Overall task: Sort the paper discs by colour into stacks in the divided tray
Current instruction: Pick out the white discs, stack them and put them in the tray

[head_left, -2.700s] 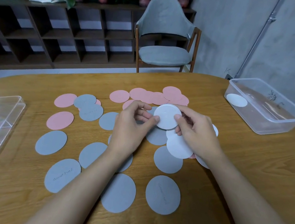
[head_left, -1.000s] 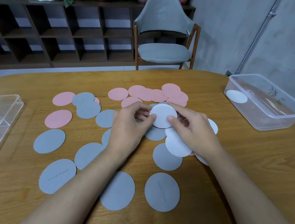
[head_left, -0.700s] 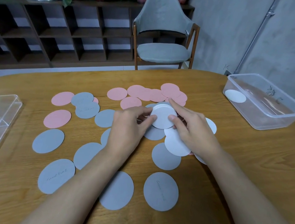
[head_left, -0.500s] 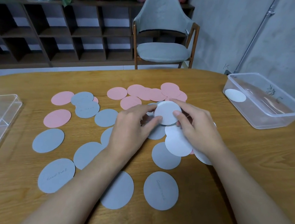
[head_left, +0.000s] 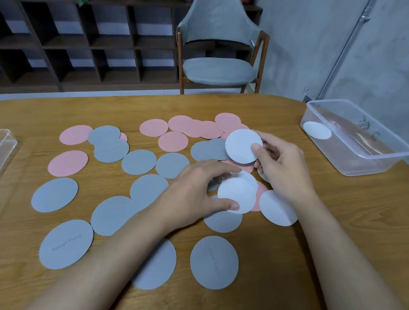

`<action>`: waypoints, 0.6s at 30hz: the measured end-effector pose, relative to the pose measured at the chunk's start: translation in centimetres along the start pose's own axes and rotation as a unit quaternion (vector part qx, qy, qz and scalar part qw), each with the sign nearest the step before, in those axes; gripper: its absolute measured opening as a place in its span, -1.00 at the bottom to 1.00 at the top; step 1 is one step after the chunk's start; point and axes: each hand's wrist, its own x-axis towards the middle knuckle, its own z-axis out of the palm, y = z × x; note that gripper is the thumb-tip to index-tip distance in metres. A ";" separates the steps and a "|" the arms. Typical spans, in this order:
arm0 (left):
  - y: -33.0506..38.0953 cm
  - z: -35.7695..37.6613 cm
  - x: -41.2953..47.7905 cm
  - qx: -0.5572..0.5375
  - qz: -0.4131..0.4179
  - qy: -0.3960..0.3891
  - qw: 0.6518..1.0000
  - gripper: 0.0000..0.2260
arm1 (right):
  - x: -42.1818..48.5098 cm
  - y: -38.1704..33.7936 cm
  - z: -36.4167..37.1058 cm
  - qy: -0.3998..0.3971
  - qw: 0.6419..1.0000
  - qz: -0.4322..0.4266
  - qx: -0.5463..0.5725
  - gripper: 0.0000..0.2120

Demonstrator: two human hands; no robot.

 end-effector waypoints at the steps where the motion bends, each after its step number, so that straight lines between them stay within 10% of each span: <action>1: 0.0 -0.2 0.1 -0.015 -0.008 0.000 1.000 -0.45 | 0.0 0.0 0.1 -0.001 1.000 0.004 0.001 -0.68; 10: -1.4 -1.3 0.6 -0.246 -0.110 0.145 0.952 -0.86 | -0.7 -0.9 1.4 -0.061 0.998 0.010 0.033 -0.65; 18: -1.6 -0.8 0.4 -0.175 -0.128 0.235 0.947 -0.79 | -1.5 -1.7 2.0 -0.110 0.992 0.012 0.057 -0.61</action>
